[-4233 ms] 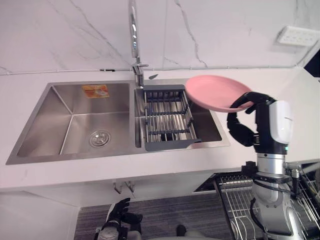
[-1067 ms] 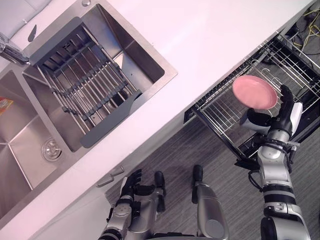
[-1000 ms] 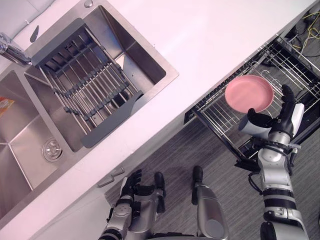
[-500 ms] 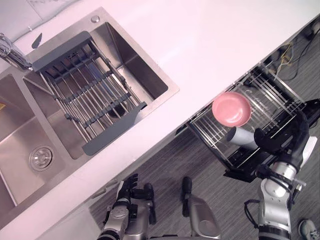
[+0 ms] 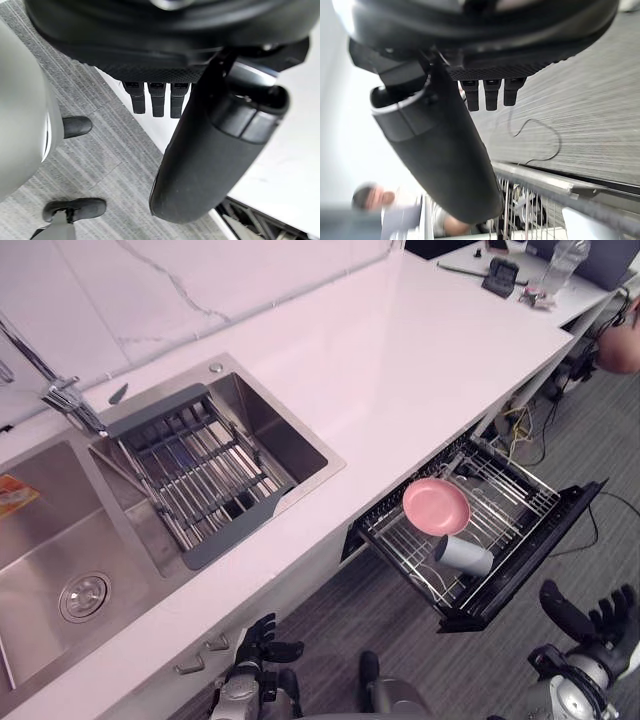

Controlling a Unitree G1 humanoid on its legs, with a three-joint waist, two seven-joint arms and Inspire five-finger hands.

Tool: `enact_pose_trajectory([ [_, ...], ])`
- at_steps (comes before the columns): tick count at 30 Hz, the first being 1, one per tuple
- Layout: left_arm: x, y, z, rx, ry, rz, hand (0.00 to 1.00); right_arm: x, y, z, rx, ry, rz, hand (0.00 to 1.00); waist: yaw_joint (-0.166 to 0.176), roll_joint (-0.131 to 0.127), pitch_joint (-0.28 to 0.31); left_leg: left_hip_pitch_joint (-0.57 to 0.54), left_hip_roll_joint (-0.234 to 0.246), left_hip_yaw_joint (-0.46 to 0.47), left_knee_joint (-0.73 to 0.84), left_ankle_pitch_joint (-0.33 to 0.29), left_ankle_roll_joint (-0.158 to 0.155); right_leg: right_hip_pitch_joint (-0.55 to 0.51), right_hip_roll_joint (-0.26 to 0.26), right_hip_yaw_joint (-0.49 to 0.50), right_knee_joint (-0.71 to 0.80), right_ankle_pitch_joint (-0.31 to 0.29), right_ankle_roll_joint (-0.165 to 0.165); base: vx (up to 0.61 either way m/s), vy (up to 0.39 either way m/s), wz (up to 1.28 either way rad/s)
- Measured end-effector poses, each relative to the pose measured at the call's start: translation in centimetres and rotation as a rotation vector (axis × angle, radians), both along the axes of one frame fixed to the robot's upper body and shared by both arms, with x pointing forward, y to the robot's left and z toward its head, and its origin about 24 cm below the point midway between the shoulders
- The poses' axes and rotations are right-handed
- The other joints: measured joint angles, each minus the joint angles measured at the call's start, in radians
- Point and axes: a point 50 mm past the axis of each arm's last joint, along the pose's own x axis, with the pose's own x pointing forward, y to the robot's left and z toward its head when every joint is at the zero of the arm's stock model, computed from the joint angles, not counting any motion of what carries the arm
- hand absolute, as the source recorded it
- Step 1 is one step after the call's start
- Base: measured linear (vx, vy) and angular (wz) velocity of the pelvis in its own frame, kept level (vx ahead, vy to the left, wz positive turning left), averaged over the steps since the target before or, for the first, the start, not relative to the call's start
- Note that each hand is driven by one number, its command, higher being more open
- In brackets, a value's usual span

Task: Walk over to the sink, pick up the cup, carry it to the dishwasher, place the cup inside the dishwasher, then close the dishwasher door

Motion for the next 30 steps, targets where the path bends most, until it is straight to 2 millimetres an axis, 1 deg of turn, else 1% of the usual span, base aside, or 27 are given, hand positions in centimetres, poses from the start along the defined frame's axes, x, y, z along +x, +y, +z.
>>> enact_pose_trajectory([
  [3, -0.3, 0.0, -0.1, 0.001, 0.008, 0.000, 0.90, -0.6, -0.1, -1.1, 0.074, -0.016, -0.030, 0.90, 0.000, 0.010, -0.013, 0.001, 0.004, 0.009, 0.008, -0.008, 0.000, -0.001, 0.000, 0.001, 0.012, -0.004, -0.001, -0.05, -0.001, -0.04],
  [5, -0.5, 0.0, -0.2, -0.001, 0.013, -0.004, 0.90, -0.9, 0.0, -1.8, 0.143, -0.055, -0.045, 0.90, 0.000, 0.018, -0.018, 0.003, 0.009, 0.033, 0.009, -0.010, -0.002, -0.006, 0.001, 0.008, 0.018, -0.005, -0.002, -0.03, -0.001, -0.08],
  [7, -0.5, 0.0, -0.2, -0.006, 0.013, -0.010, 0.90, -0.5, 0.2, -2.4, 0.208, -0.109, -0.046, 0.90, 0.001, 0.020, -0.020, 0.001, 0.012, 0.050, 0.008, -0.010, -0.002, -0.020, 0.004, 0.018, 0.027, -0.007, -0.003, -0.02, -0.004, -0.14],
  [10, -0.5, 0.0, -0.2, -0.009, 0.015, -0.016, 0.90, 0.1, 0.2, -2.8, 0.252, -0.148, -0.040, 0.90, 0.001, 0.021, -0.020, 0.000, 0.013, 0.056, 0.008, -0.011, -0.004, -0.027, 0.006, 0.026, 0.030, -0.008, -0.003, 0.00, -0.001, -0.10],
  [14, -0.3, -0.3, -0.2, -0.018, 0.017, -0.038, 0.90, 2.2, 0.3, -3.0, 0.323, -0.242, -0.007, 0.90, 0.003, 0.030, -0.011, -0.003, 0.013, 0.068, 0.009, -0.011, -0.004, -0.039, 0.008, 0.036, 0.030, -0.008, -0.003, 0.02, 0.009, -0.08],
  [16, -0.1, -0.5, -0.2, -0.022, 0.016, -0.061, 0.90, 3.4, 0.4, -2.7, 0.335, -0.278, 0.034, 0.90, 0.006, 0.042, 0.000, -0.002, 0.013, 0.074, 0.008, -0.011, -0.005, -0.040, 0.008, 0.041, 0.030, -0.008, -0.003, 0.02, 0.016, -0.08],
  [18, 0.2, -0.8, -0.1, -0.027, 0.010, -0.083, 0.90, 5.0, 0.6, -2.3, 0.355, -0.322, 0.090, 0.90, 0.015, 0.055, 0.014, -0.007, 0.012, 0.078, 0.006, -0.011, -0.005, -0.050, 0.009, 0.046, 0.031, -0.008, -0.002, 0.01, 0.009, -0.05],
  [19, 0.3, -0.9, -0.1, -0.027, 0.008, -0.090, 0.90, 5.4, 0.6, -2.3, 0.359, -0.330, 0.100, 0.90, 0.019, 0.059, 0.017, -0.008, 0.012, 0.078, 0.006, -0.011, -0.005, -0.052, 0.009, 0.045, 0.031, -0.008, -0.002, 0.00, 0.000, 0.00],
  [21, 0.5, -1.0, 0.0, -0.033, 0.002, -0.097, 0.90, 6.7, 0.9, -2.0, 0.368, -0.346, 0.150, 0.90, 0.026, 0.069, 0.024, -0.010, 0.012, 0.071, 0.002, -0.011, -0.006, -0.053, 0.009, 0.043, 0.031, -0.009, -0.001, 0.02, 0.003, 0.05],
  [23, 0.5, -1.1, 0.0, -0.034, 0.002, -0.109, 0.90, 7.1, 0.9, -1.9, 0.363, -0.351, 0.154, 0.90, 0.026, 0.073, 0.028, -0.011, 0.011, 0.064, -0.001, -0.010, -0.007, -0.053, 0.008, 0.039, 0.031, -0.010, 0.000, 0.02, 0.005, 0.07],
  [30, 0.8, -0.8, 0.1, -0.028, -0.008, -0.121, 0.90, 7.8, 0.6, -1.6, 0.335, -0.328, 0.216, 0.90, 0.020, 0.072, 0.053, -0.014, 0.001, 0.039, -0.014, 0.004, -0.007, -0.051, 0.000, 0.019, 0.030, -0.010, 0.001, 0.00, 0.008, 0.08],
])
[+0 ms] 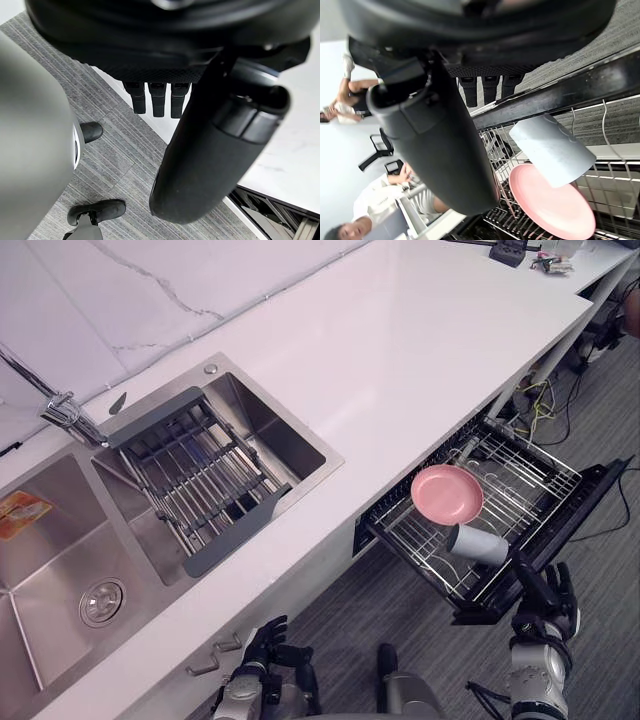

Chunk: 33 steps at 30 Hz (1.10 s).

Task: Walk over to the sink, pick up the cup, carry it to the dishwasher, place the cup inside the dishwasher, then close the dishwasher door

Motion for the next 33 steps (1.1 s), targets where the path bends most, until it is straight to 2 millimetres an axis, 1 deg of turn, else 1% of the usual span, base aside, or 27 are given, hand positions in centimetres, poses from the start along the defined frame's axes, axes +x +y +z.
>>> enact_pose_trajectory([
  [4, -0.1, 0.1, 0.0, 0.009, 0.001, -0.016, 0.90, 0.3, 0.1, 0.0, -0.029, 0.010, 0.032, 0.90, -0.005, -0.001, 0.001, 0.000, -0.010, -0.027, -0.027, 0.025, 0.003, 0.000, -0.008, -0.021, 0.000, 0.000, 0.000, -0.04, -0.002, 0.18],
  [7, -0.2, 0.4, -0.1, 0.017, 0.006, -0.016, 0.90, 0.9, 0.7, 0.1, -0.044, 0.007, 0.071, 0.90, -0.010, -0.002, 0.002, -0.008, -0.012, -0.049, -0.035, 0.038, 0.004, 0.000, -0.010, -0.040, -0.005, 0.005, -0.001, -0.05, -0.013, 0.17],
  [10, -0.2, 0.9, 0.0, 0.029, 0.005, -0.017, 0.90, 2.2, 1.5, 0.6, -0.031, -0.028, 0.107, 0.90, -0.011, -0.003, 0.013, -0.015, -0.014, -0.060, -0.037, 0.045, 0.004, 0.004, -0.005, -0.046, -0.027, 0.021, -0.005, -0.04, -0.009, 0.07],
  [12, -0.3, 1.2, -0.1, 0.039, 0.010, -0.018, 0.90, 3.0, 2.2, 1.0, -0.046, -0.041, 0.161, 0.90, -0.014, -0.002, 0.016, -0.028, -0.014, -0.076, -0.037, 0.051, 0.004, 0.006, -0.004, -0.060, -0.045, 0.031, -0.007, -0.03, -0.007, 0.14],
  [14, -0.5, 1.5, -0.2, 0.047, 0.020, -0.017, 0.90, 3.6, 2.8, 1.1, -0.044, -0.052, 0.186, 0.90, -0.017, -0.001, 0.022, -0.029, -0.015, -0.099, -0.036, 0.053, 0.004, 0.020, -0.001, -0.078, -0.056, 0.033, -0.007, 0.00, -0.021, 0.25],
  [16, -0.7, 1.8, -0.2, 0.054, 0.025, -0.016, 0.90, 4.5, 3.3, 1.6, -0.045, -0.073, 0.212, 0.90, -0.017, 0.000, 0.029, -0.034, -0.015, -0.108, -0.036, 0.053, 0.004, 0.023, 0.000, -0.088, -0.061, 0.033, -0.007, 0.00, -0.024, 0.20],
  [20, -0.6, 1.9, -0.2, 0.054, 0.018, -0.015, 0.90, 6.7, 4.5, 2.9, -0.055, -0.126, 0.275, 0.90, -0.012, 0.004, 0.045, -0.051, -0.018, -0.133, -0.031, 0.057, 0.005, 0.025, -0.001, -0.107, -0.075, 0.038, -0.005, 0.02, -0.002, 0.15],
  [24, -0.3, 1.8, 0.1, 0.052, -0.004, -0.018, 0.90, 7.9, 5.3, 3.7, -0.066, -0.154, 0.317, 0.90, -0.005, 0.010, 0.061, -0.066, -0.020, -0.160, -0.026, 0.057, 0.005, 0.033, -0.004, -0.129, -0.088, 0.038, -0.005, 0.01, -0.001, 0.19],
  [26, 0.0, 1.8, 0.2, 0.050, -0.020, -0.018, 0.90, 9.0, 5.7, 4.5, -0.074, -0.177, 0.342, 0.90, -0.001, 0.014, 0.076, -0.072, -0.022, -0.167, -0.021, 0.057, 0.005, 0.034, -0.007, -0.136, -0.088, 0.039, -0.003, -0.01, 0.001, 0.12],
  [27, 0.2, 1.8, 0.3, 0.049, -0.033, -0.020, 0.90, 10.0, 5.9, 5.3, -0.086, -0.193, 0.362, 0.90, -0.001, 0.020, 0.089, -0.079, -0.024, -0.173, -0.015, 0.057, 0.005, 0.033, -0.009, -0.141, -0.089, 0.041, -0.002, -0.03, 0.006, 0.12],
  [30, 0.5, 1.8, 0.5, 0.049, -0.046, -0.020, 0.90, 11.6, 6.1, 6.5, -0.107, -0.210, 0.384, 0.90, 0.001, 0.028, 0.104, -0.095, -0.027, -0.188, -0.001, 0.057, 0.005, 0.032, -0.012, -0.154, -0.089, 0.043, -0.003, -0.05, 0.002, 0.16],
  [33, 1.0, 1.7, 0.7, 0.049, -0.067, -0.023, 0.90, 13.9, 5.9, 8.7, -0.168, -0.224, 0.424, 0.90, 0.011, 0.041, 0.119, -0.133, -0.028, -0.213, 0.018, 0.059, 0.007, 0.014, -0.013, -0.177, -0.089, 0.048, -0.005, -0.06, -0.011, 0.21],
])
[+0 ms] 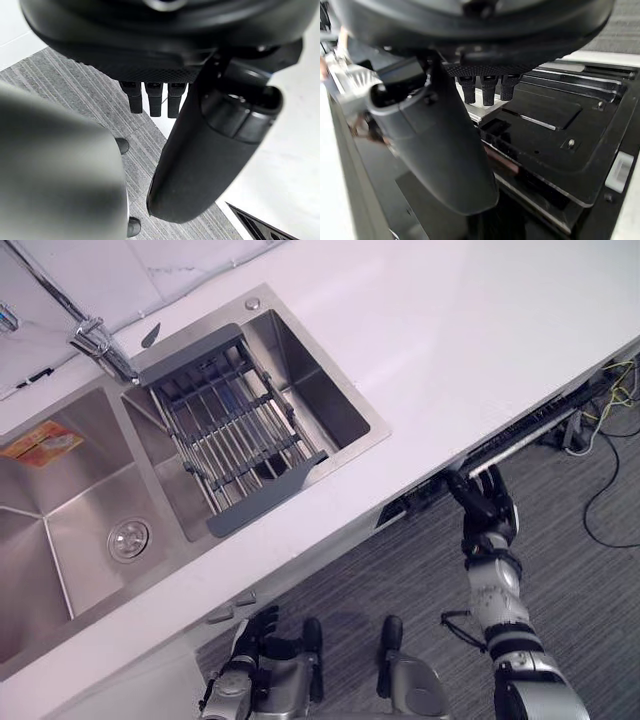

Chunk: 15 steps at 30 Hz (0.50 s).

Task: Walk over to the sink, pick up the cup, carry it to the dishwasher, place the cup inside the dishwasher, then close the dishwasher door

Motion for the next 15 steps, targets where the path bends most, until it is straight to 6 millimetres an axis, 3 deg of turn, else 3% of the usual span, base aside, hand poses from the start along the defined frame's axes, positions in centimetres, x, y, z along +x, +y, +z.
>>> enact_pose_trajectory([
  [7, 0.2, 0.1, 0.1, 0.004, -0.012, -0.001, 0.90, 1.1, -0.7, 0.5, -0.197, 0.090, 0.061, 0.90, 0.000, 0.011, 0.010, -0.040, 0.002, -0.022, 0.034, 0.001, -0.001, -0.009, 0.006, -0.008, -0.015, 0.020, -0.008, -0.05, -0.006, 0.03],
  [9, 0.4, 0.1, 0.2, 0.005, -0.019, -0.003, 0.90, 1.8, -0.7, 1.4, -0.286, 0.096, 0.084, 0.90, 0.000, 0.016, 0.012, -0.057, 0.003, -0.037, 0.050, 0.002, -0.002, -0.016, 0.012, -0.008, -0.028, 0.035, -0.013, -0.07, -0.012, 0.00],
  [15, 0.5, 0.1, 0.3, 0.005, -0.023, -0.005, 0.90, 2.7, -0.4, 2.5, -0.372, 0.112, 0.100, 0.90, 0.001, 0.032, 0.020, -0.075, 0.010, -0.073, 0.058, 0.010, -0.011, -0.017, 0.031, -0.018, -0.055, 0.055, -0.021, -0.07, -0.028, 0.02],
])
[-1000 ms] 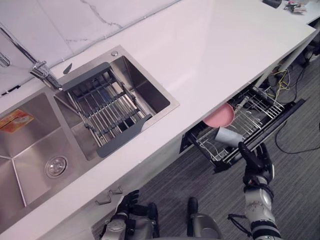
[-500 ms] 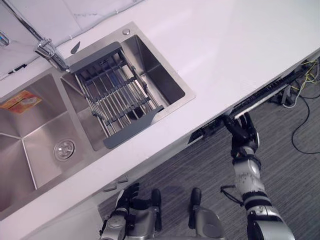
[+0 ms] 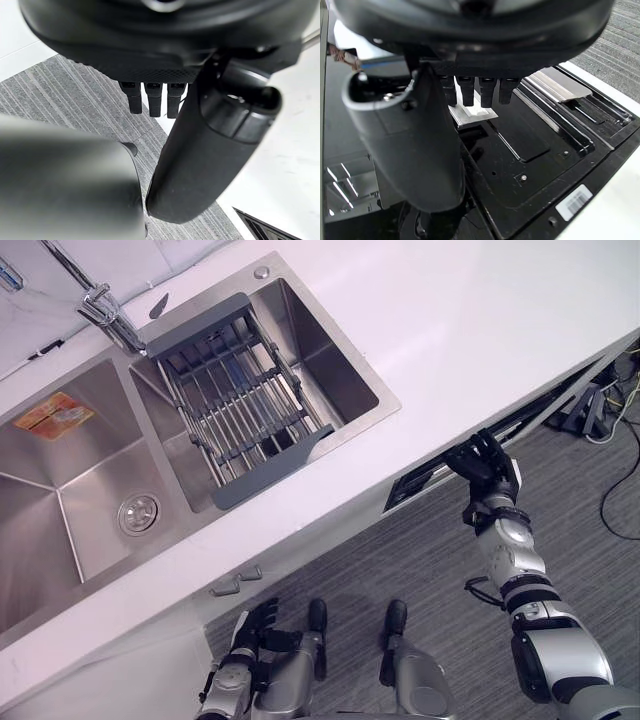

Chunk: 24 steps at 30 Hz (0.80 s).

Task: Walk over to the sink, pick up the cup, carry it to the dishwasher, place the cup inside the dishwasher, then close the dishwasher door

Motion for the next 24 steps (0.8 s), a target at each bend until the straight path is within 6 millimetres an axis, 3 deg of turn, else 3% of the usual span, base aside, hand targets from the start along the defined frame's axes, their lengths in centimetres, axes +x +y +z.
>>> enact_pose_trajectory([
  [7, 0.0, -0.1, 0.0, 0.005, 0.001, -0.004, 0.90, -0.7, 0.5, -0.6, -0.070, 0.022, 0.036, 0.90, 0.000, 0.003, 0.001, 0.005, 0.014, -0.010, -0.023, 0.016, -0.018, 0.001, 0.014, -0.007, -0.007, 0.011, -0.016, 0.00, -0.013, 0.02],
  [13, 0.0, -0.4, -0.1, 0.008, 0.019, -0.019, 0.90, -4.7, 2.9, -4.7, -0.169, 0.105, 0.200, 0.90, -0.002, -0.002, -0.004, 0.060, 0.015, -0.013, -0.064, 0.022, -0.021, 0.045, 0.019, -0.007, -0.020, 0.007, -0.010, 0.06, -0.002, 0.02],
  [16, -0.3, -0.2, -0.3, 0.014, 0.037, -0.019, 0.90, -7.5, 4.5, -7.5, -0.166, 0.174, 0.254, 0.90, 0.000, -0.025, -0.030, 0.081, 0.012, -0.015, -0.081, 0.022, -0.021, 0.062, 0.015, -0.006, -0.022, -0.004, -0.003, 0.04, 0.019, 0.05],
  [18, -0.6, 0.1, -0.5, 0.023, 0.057, -0.016, 0.90, -9.7, 5.2, -9.0, -0.176, 0.219, 0.268, 0.90, -0.001, -0.056, -0.062, 0.092, 0.008, -0.015, -0.095, 0.023, -0.019, 0.070, 0.013, -0.003, -0.031, -0.005, -0.001, 0.04, 0.016, 0.00],
  [24, -1.9, 0.9, -1.0, 0.051, 0.100, -0.022, 0.90, -14.2, 5.4, -12.1, -0.233, 0.349, 0.213, 0.90, -0.003, -0.125, -0.143, 0.130, 0.007, 0.020, -0.120, 0.023, -0.016, 0.080, 0.010, 0.035, -0.034, -0.008, 0.003, 0.02, 0.017, -0.17],
])
